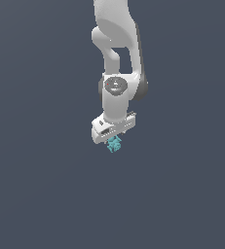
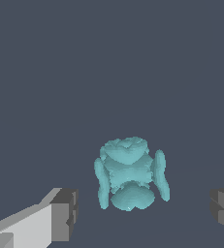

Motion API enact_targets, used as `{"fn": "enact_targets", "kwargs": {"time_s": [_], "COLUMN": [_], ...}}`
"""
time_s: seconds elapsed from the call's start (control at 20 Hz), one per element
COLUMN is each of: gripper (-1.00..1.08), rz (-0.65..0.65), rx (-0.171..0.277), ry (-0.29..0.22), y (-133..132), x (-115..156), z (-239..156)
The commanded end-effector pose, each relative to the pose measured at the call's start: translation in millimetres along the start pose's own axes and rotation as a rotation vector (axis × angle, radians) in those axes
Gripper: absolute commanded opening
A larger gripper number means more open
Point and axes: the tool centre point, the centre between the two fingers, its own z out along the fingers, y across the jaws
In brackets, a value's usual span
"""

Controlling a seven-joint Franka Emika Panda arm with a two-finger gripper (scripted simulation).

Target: Pick up the object and move it to a goal position.

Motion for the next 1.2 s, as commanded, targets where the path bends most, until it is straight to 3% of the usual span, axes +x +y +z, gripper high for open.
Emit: {"fn": "enact_targets", "kwargs": {"time_s": [0.0,0.75,1.15], "gripper": [1.0,1.0,1.0], "rz": [-0.048,-0.132,-0.136], "rx": [-0.002,-0.005,-0.005], "ry": [0.004,0.009,0.01], "y": [-1,-2,-2], "x": [-1,-4,-4], "z": [5,17,51]}}
